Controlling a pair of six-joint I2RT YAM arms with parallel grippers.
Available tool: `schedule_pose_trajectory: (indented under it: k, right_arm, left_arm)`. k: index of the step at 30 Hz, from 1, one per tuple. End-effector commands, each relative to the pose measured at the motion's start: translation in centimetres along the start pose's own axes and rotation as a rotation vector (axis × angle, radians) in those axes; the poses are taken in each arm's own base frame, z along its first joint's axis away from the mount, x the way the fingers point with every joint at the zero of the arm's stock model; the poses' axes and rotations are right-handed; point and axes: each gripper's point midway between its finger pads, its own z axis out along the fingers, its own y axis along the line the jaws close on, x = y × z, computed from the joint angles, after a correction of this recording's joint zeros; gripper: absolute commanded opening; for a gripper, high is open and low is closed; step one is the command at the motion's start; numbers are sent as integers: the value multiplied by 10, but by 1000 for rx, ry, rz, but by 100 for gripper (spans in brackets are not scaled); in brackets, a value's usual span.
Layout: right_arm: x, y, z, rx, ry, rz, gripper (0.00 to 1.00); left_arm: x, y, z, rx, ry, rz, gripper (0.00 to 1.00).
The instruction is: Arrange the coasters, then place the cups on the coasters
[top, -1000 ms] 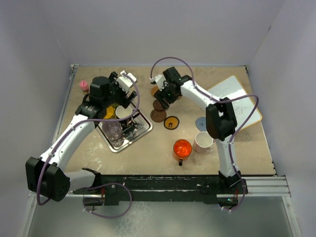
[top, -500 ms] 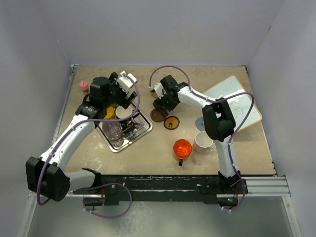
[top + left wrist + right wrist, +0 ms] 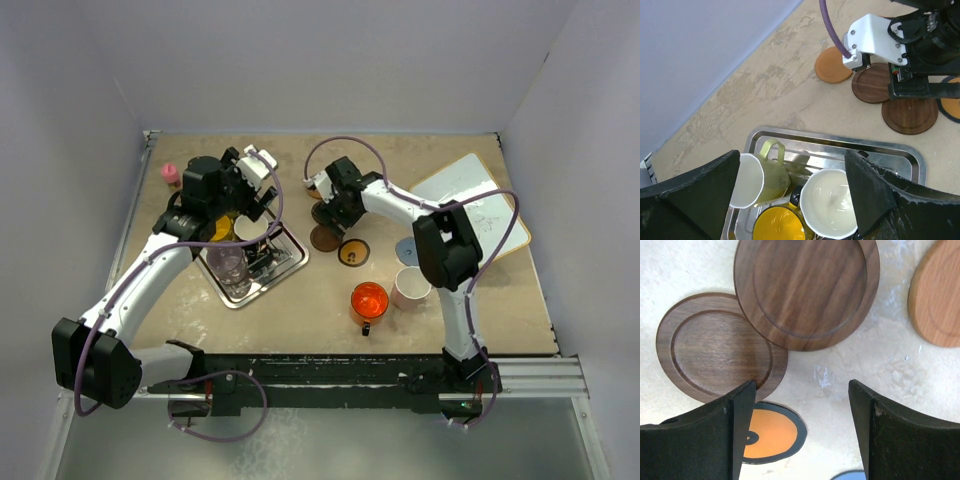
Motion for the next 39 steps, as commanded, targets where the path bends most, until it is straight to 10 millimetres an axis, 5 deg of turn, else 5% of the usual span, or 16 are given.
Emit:
schedule_pose_trajectory:
  k: [1,7,19,26,34,39]
  right_arm:
    - [36,-18,-14,61,110,-11,76]
    - [51,-57,-17,124,131,47,75]
    - [27,-118,10,298,114,41,71]
    - [19,-116,14,275,86,45,71]
    - [13,-77,18,182,71,25,71]
    - [-1,-72,20,188,51,17,71]
  left_arm:
    - [-20,7,-9,-19,-78,18,82]
    - [-19,6,-9,-17,-79,19,82]
    - [-18,6,-10,-18,-79,28,82]
    - [-17,5,-9,-17,-76,30,82]
    - [-16,6,-10,-21,-74,33,82]
    - [-17,6,-11,-20,-76,34,82]
